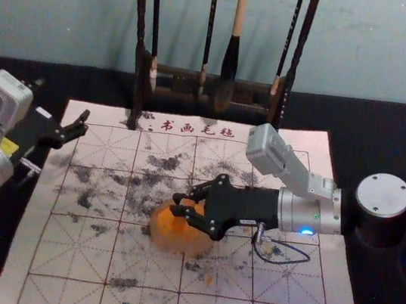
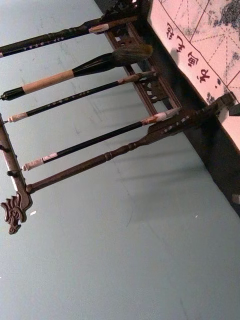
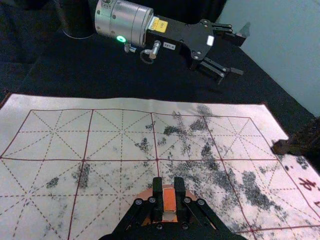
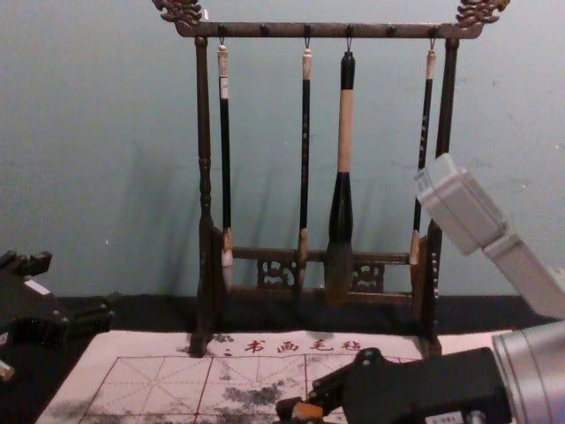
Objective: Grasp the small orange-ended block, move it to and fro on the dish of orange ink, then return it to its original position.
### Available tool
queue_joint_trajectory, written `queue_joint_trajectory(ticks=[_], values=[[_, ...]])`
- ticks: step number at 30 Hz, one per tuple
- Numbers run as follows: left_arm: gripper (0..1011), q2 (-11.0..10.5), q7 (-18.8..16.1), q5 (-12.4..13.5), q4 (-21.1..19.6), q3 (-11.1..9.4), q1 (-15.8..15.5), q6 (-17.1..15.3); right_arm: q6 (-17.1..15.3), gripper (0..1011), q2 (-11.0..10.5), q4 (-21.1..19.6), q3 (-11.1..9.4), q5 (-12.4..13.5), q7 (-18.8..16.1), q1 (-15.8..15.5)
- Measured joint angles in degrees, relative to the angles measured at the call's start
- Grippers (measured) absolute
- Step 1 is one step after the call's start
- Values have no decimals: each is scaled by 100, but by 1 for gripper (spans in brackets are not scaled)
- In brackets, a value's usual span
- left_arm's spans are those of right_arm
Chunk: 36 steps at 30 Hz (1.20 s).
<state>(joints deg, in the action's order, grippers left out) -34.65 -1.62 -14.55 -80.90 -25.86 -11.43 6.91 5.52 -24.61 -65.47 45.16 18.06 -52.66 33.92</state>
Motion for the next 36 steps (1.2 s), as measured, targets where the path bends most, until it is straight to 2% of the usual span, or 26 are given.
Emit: queue_joint_trajectory(ticks=[7, 24, 36], values=[[1001, 0, 0, 0, 0, 0, 0, 0, 31, 134, 133, 170, 37, 2, -26, 101], [1001, 0, 0, 0, 0, 0, 0, 0, 61, 133, 305, 468, 37, -25, 5, 261], [1001, 0, 0, 0, 0, 0, 0, 0, 60, 133, 297, 521, -48, -37, 82, 275]])
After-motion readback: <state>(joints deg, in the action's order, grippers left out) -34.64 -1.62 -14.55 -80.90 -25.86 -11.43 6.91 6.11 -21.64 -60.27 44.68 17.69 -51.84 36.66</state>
